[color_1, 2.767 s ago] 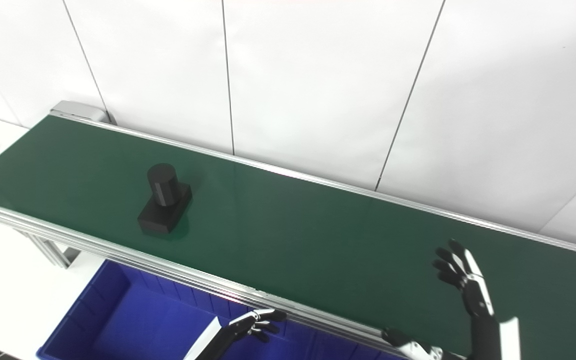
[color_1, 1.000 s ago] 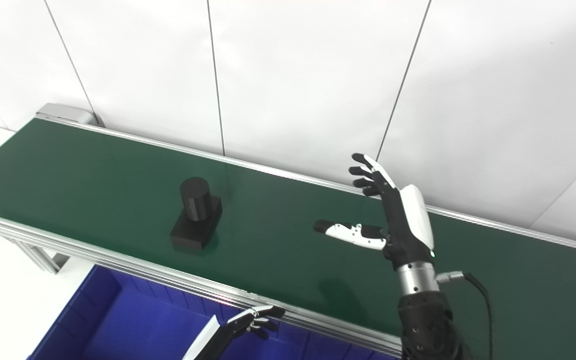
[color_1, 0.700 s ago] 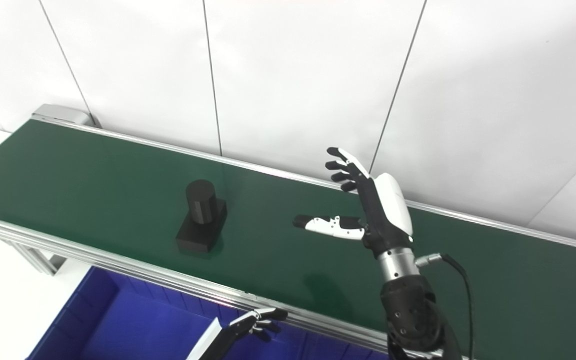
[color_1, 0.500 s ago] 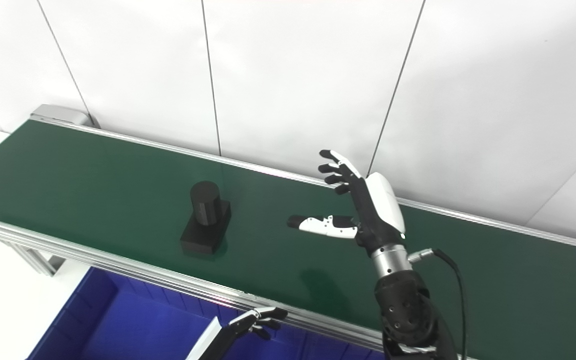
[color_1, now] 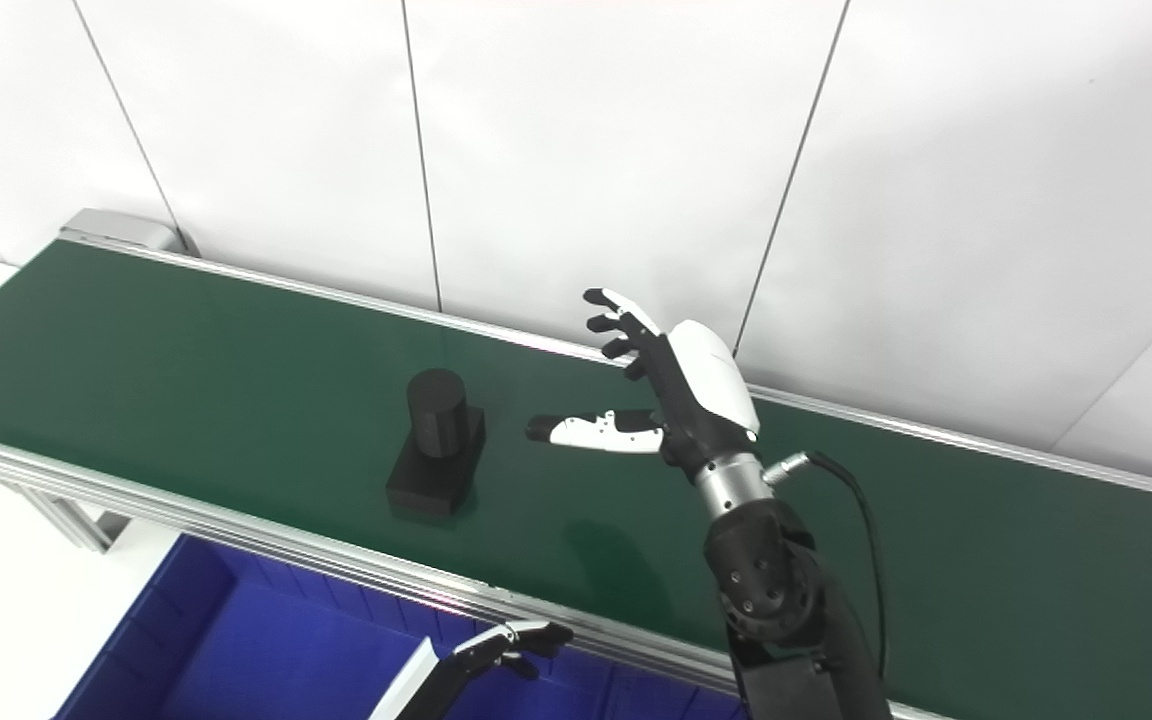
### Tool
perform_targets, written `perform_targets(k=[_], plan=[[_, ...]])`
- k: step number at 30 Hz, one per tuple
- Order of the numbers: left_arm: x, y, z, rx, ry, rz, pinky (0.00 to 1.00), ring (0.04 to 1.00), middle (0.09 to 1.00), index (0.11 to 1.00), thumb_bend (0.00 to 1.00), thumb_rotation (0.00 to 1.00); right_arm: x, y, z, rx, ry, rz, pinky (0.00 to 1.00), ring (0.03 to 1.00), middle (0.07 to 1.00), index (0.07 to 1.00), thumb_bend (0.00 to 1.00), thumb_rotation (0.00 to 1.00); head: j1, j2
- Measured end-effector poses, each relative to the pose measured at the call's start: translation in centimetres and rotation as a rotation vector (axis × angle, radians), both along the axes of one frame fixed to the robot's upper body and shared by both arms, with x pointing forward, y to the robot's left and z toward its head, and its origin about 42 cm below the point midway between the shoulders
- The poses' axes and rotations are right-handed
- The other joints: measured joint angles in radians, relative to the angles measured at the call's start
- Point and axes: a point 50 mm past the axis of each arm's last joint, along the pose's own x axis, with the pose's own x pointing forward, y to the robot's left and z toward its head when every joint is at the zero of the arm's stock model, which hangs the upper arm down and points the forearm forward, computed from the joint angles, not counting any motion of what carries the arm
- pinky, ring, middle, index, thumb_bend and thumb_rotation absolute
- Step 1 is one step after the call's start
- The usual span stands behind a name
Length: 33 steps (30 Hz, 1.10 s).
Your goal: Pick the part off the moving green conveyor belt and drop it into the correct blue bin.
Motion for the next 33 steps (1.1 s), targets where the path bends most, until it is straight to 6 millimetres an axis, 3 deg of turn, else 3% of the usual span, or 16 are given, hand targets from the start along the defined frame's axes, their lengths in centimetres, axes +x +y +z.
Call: perform_targets(k=[11,17,33], plan=[[-1.7,1.0,1.0,-0.007,0.029,-0.032,0.58,0.720,0.808,0.804,1.00,0.21,0.5,1.6,-0.7,-0.055,0.061,0.025,0.60,0.707,0.803,0.872,0.90,0.48,-0.003,0.003],[-2.5,1.7,1.0,-0.012,0.066,-0.028,0.58,0.713,0.803,0.803,1.00,0.25,0.6,2.6,-2.2,-0.101,0.105,0.042,0.63,0.736,0.809,0.865,0.90,0.46,-0.005,0.002],[-2.2,0.2,1.2,-0.030,0.050,-0.020,0.58,0.702,0.798,0.809,1.00,0.25,0.6,5.3,-5.2,-0.209,0.167,0.047,0.69,0.793,0.851,0.863,0.87,0.42,0.000,0.015]])
